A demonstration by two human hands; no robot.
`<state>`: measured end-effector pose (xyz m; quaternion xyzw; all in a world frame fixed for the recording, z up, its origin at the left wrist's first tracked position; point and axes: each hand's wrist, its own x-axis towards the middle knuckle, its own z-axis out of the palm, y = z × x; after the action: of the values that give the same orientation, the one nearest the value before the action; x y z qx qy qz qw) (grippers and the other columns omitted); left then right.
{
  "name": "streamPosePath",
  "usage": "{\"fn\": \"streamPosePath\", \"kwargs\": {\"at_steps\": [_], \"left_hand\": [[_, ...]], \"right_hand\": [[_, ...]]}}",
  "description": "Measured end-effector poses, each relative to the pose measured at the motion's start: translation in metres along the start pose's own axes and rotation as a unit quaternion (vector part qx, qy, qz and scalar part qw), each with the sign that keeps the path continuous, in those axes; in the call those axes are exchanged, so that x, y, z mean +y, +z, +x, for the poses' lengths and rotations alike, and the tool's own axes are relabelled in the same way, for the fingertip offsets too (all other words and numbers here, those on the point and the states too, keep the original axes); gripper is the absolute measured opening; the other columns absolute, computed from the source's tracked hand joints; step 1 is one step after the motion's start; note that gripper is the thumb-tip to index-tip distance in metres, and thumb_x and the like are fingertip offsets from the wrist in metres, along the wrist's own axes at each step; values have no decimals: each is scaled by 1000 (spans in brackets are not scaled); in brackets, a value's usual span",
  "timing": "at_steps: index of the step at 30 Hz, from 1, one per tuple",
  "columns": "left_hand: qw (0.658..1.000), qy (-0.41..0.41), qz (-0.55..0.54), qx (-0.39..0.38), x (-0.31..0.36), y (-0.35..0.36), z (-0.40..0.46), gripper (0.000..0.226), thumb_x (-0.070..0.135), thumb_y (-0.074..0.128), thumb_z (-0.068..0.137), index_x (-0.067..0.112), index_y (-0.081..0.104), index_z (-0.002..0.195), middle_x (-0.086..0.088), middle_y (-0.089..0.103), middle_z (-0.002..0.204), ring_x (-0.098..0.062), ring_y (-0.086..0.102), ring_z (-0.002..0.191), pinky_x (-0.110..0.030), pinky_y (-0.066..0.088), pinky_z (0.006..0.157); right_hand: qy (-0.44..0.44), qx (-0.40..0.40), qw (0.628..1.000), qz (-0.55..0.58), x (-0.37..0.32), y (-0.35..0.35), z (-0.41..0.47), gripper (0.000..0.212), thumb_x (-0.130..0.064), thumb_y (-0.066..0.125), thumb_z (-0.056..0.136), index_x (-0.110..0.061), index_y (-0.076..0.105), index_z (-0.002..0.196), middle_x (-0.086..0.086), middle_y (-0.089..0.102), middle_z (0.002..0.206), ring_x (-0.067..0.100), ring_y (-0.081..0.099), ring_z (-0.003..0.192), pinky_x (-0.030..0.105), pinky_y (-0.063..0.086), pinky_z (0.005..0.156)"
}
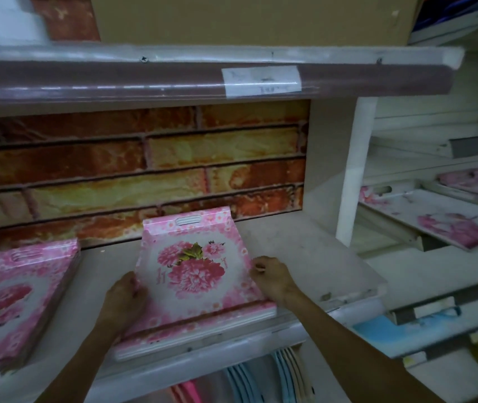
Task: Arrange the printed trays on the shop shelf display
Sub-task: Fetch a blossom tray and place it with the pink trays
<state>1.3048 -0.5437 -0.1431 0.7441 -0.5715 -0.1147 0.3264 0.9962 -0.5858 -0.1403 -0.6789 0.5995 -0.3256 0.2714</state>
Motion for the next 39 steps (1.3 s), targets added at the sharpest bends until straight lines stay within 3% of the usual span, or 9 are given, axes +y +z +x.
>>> {"fn": "streamPosePath", "kwargs": {"at_steps": [2, 4, 6, 11, 13, 17, 24, 33, 39], "left_hand": [[999, 30, -20, 32, 6, -7, -2, 31, 5, 62, 87, 2, 62, 119, -24, 66, 116, -39, 64, 100, -46, 50, 89], [993, 73, -61, 65, 24, -9, -12, 27, 7, 63, 90, 8, 64, 117, -15, 68, 115, -32, 66, 95, -37, 50, 90], [981, 116, -130, 85, 57, -7, -30, 19, 9, 60, 93, 18, 65, 109, -6, 70, 108, -23, 66, 93, -21, 47, 86], [932, 150, -326, 48, 156, 19, -79, 17, 12, 55, 96, 22, 67, 101, -1, 72, 94, -5, 69, 78, -10, 53, 72], [917, 170, -362, 6, 191, 34, -95, 18, 10, 51, 98, 12, 66, 108, -6, 71, 90, -10, 68, 75, -13, 55, 68], [901, 190, -387, -56, 249, 69, -118, 19, 10, 50, 98, 14, 66, 107, -11, 69, 95, -26, 68, 83, -35, 55, 78], [846, 94, -498, -167, 344, 151, -156, 22, 10, 48, 99, 5, 62, 115, -18, 64, 105, -34, 65, 88, -43, 55, 79], [756, -105, -559, -323, 468, 250, -180, 34, 22, 53, 98, 6, 46, 128, -20, 51, 127, -34, 61, 100, -47, 55, 85], [719, -172, -572, -356, 512, 297, -171, 53, 29, 54, 98, 8, 37, 143, -28, 39, 144, -41, 53, 122, -56, 47, 98]], "right_hand": [[-33, 30, 999, -9, 3, -16, -8, 16, -15, 55, 91, -10, 69, 91, 4, 70, 94, 17, 65, 90, 17, 46, 78], [-68, 63, 996, 3, 10, -42, -22, 17, -16, 58, 91, -11, 72, 100, 1, 73, 102, 15, 67, 94, 14, 46, 83], [-94, 89, 991, 28, 19, -70, -39, 14, -18, 61, 92, -13, 72, 99, -2, 73, 99, 11, 67, 90, 14, 48, 81], [-119, 169, 977, 54, 51, -140, -86, 10, -20, 63, 92, -17, 72, 93, -8, 73, 89, 2, 66, 82, 11, 50, 73], [-109, 186, 975, 54, 66, -165, -104, 10, -21, 63, 92, -17, 72, 92, -8, 73, 87, 3, 66, 81, 12, 51, 72], [-100, 220, 969, 49, 99, -211, -136, 11, -22, 62, 92, -17, 72, 93, -7, 74, 85, 2, 67, 78, 13, 50, 69], [-75, 255, 964, 28, 173, -295, -186, 14, -23, 59, 94, -16, 71, 97, -5, 75, 86, 7, 70, 82, 33, 57, 75], [-51, 276, 959, -32, 238, -382, -226, 15, -25, 57, 95, -18, 70, 99, -6, 74, 89, 1, 67, 82, 21, 54, 75], [-35, 264, 962, -60, 271, -420, -223, 18, -29, 55, 96, -20, 68, 105, -10, 71, 95, 0, 65, 86, 15, 53, 73]]}}
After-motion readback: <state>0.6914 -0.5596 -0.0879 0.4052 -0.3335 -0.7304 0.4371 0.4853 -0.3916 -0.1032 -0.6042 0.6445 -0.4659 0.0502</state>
